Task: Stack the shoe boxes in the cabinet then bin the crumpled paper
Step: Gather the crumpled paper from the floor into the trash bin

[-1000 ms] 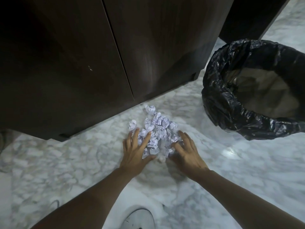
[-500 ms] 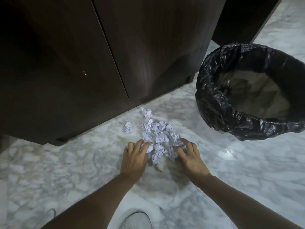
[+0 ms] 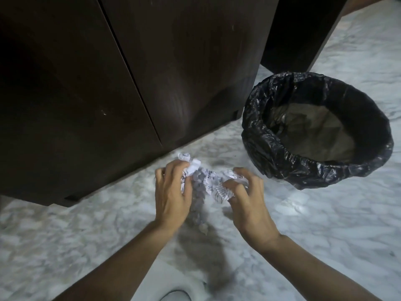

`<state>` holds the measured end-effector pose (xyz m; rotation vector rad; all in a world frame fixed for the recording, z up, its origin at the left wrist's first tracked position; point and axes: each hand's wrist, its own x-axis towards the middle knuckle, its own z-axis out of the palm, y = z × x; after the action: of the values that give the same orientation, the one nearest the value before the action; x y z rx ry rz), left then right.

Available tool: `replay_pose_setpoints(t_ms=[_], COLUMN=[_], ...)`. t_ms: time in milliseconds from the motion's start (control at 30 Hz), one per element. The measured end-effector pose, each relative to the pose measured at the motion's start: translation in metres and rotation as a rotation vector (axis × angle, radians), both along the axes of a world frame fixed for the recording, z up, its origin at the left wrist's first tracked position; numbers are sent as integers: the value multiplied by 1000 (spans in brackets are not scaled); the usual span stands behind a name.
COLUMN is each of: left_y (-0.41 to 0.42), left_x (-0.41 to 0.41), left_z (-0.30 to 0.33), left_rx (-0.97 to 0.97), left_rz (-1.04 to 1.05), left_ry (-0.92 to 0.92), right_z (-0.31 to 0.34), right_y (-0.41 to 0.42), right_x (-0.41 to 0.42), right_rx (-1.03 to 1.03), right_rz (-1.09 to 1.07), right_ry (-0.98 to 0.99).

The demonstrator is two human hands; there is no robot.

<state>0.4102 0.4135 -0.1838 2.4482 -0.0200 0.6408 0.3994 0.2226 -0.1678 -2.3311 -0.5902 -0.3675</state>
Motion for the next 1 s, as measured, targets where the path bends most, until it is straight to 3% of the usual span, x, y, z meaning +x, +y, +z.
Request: replay_pose_setpoints(t_ms=[200, 333, 433, 600, 667, 767, 867, 1000], left_y=[-54, -96, -122, -148, -149, -144, -129, -91], left_x=[48, 75, 91, 109, 113, 113, 107, 84], left_z=[96, 142, 156, 158, 154, 144, 132, 105], left_rx=[-210, -267, -243, -320, -326, -399, -571, -573], left_rz=[-65, -196, -279, -487, -525, -515, -413, -215], left_ry=[-282, -341, -249, 191, 274, 270, 149, 69], right_z=[87, 122, 127, 128, 125, 116, 111, 109], right_y=[-18, -56, -88, -118, -124, -129, -125, -103], right_x=[18, 46, 63, 71, 68, 65, 60, 45], right_rx=[270, 278, 224, 268, 285, 307, 276, 245], right_rz=[-188, -429, -556, -646, -644, -635, -616, -534], right_ry=[-163, -241, -184, -1, 23, 45, 25, -155])
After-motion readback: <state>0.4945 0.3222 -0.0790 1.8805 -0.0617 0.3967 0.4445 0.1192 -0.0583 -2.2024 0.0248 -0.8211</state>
